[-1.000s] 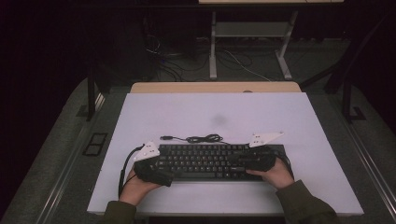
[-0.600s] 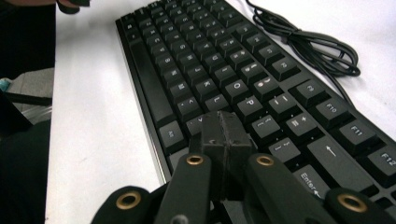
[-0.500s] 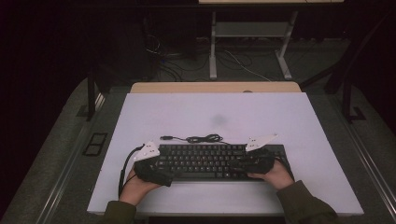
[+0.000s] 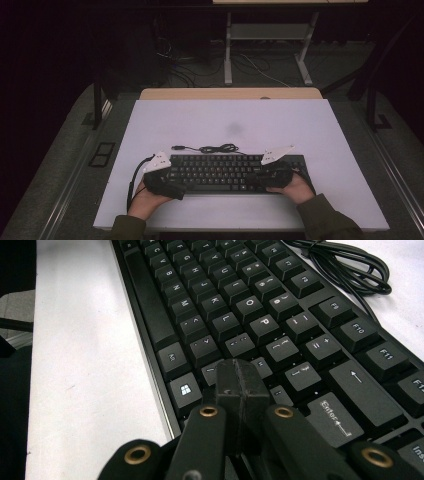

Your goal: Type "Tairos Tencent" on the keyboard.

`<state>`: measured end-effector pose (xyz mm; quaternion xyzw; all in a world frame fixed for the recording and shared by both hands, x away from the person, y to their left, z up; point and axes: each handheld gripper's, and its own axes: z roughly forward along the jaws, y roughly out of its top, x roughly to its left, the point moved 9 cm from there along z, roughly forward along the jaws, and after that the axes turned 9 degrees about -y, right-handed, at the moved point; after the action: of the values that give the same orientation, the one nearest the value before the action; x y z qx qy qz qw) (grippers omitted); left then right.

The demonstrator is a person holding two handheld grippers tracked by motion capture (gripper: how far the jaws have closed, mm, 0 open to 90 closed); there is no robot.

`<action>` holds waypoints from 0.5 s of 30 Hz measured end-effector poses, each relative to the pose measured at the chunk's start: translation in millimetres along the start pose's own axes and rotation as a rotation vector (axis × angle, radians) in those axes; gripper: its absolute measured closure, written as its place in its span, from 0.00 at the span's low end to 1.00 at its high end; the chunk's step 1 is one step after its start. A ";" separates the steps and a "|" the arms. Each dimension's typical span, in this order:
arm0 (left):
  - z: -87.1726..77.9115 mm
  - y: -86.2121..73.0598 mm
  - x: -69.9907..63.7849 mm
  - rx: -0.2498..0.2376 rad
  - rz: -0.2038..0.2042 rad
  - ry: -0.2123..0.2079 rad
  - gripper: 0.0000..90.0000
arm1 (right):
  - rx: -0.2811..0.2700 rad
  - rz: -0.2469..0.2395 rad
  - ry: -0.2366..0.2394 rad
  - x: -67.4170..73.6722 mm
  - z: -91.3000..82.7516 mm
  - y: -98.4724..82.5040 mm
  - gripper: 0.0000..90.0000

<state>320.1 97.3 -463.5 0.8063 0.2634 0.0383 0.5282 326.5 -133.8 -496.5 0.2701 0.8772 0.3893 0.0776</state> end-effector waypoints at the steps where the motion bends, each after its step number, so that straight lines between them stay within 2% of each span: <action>1: 0.1 0.2 -0.1 -0.002 -0.001 0.000 0.00 | 0.002 0.001 0.000 0.1 0.0 -0.2 0.99; 15: 0.4 0.8 -0.1 -0.002 0.002 0.002 0.00 | 0.018 -0.001 -0.002 -0.9 1.3 -3.0 0.99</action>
<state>320.5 96.7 -462.9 0.8061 0.2631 0.0395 0.5287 326.5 -135.1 -499.6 0.2706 0.8807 0.3811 0.0765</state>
